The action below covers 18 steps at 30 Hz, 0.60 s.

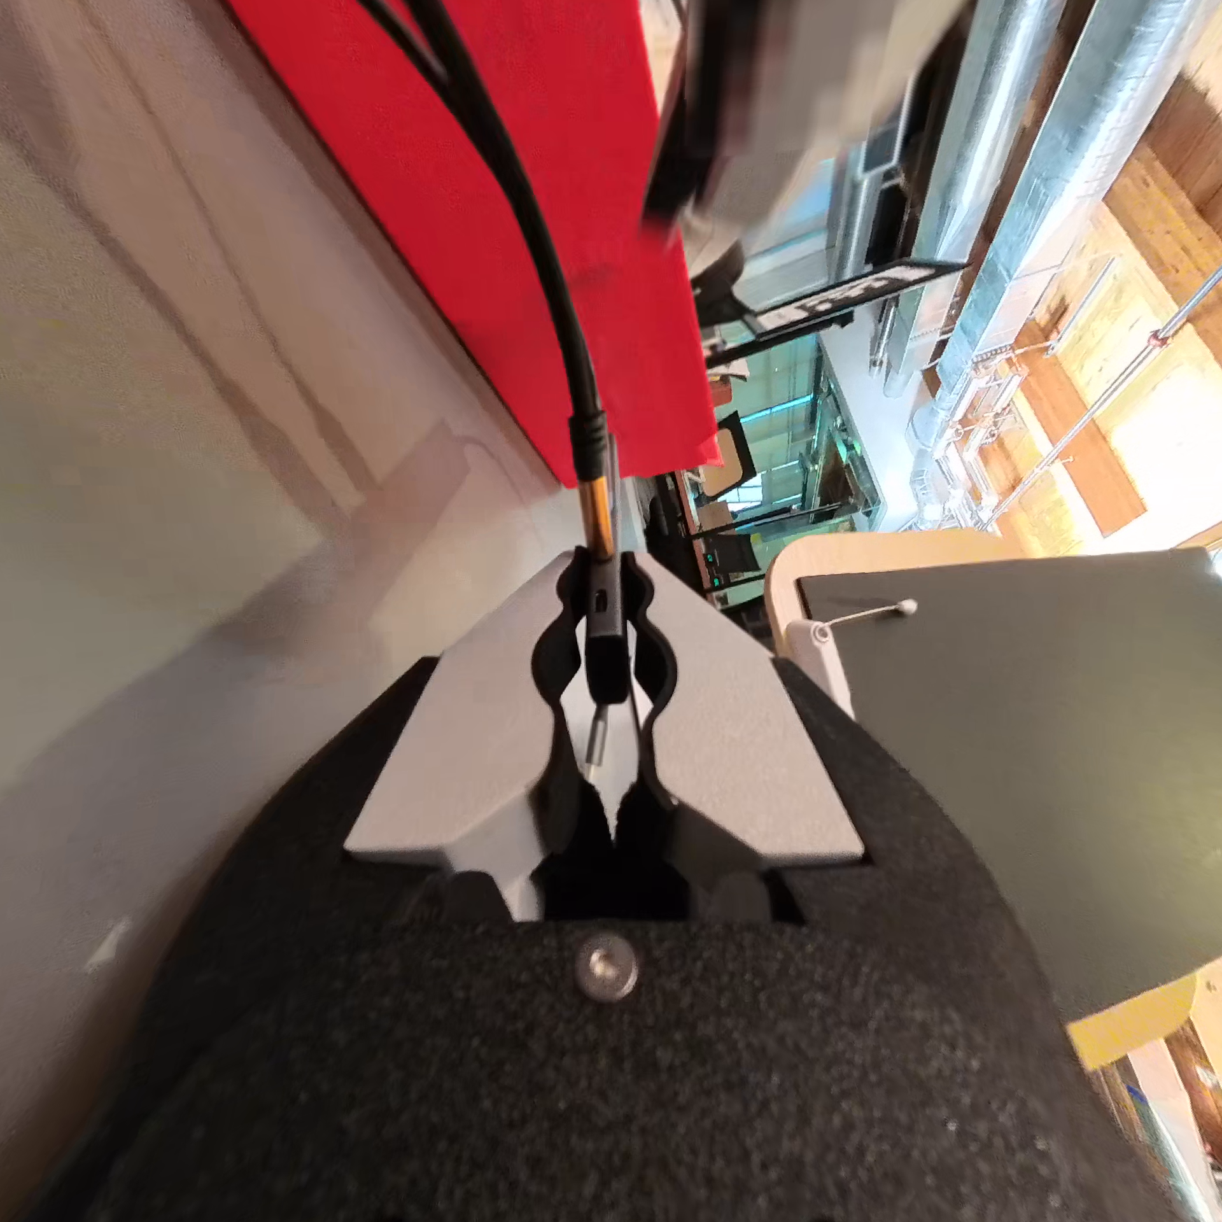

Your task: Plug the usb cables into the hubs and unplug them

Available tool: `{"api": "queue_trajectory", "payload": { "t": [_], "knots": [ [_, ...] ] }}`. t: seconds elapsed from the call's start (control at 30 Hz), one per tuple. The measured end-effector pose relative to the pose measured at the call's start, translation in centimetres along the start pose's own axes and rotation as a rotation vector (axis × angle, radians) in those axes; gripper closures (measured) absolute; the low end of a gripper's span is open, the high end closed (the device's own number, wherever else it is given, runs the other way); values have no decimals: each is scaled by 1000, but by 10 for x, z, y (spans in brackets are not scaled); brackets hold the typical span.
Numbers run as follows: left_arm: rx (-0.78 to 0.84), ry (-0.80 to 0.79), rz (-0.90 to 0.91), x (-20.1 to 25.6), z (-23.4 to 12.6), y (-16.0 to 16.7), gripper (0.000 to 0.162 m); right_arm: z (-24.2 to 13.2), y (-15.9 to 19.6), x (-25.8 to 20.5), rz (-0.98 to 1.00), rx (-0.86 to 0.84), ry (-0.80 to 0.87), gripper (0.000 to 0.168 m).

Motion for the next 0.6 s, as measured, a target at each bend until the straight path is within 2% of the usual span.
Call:
{"api": "queue_trajectory", "payload": {
  "t": [0.1,0.23,0.3,0.37,0.43,0.5,0.6],
  "knots": [
    [199,-8,-27,20,-44,19,125,3,11,11,88,-76,28,160],
    [334,-99,0,20,-76,74,126,7,13,62,389,-187,84,161],
    [325,-82,-62,17,-75,95,128,3,7,104,543,-186,72,161],
    [271,24,-141,21,-71,95,128,-3,3,148,643,-222,3,160],
    [277,91,-121,27,-67,96,129,-16,5,198,693,-267,-68,160],
    [220,79,-107,28,-63,103,130,-35,16,249,719,-358,-141,161],
    [191,70,-31,35,-62,103,131,-74,54,325,660,-544,-130,161]
  ]
}}
Point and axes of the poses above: each gripper's, where its closed fingertips meet, z out along the fingers, y out of its underside, x = y × z across the jaws, the point moved 5 cm from there along -z, back along the fingers, and after that the axes turned 14 degrees about y, right-handed, at the moved point
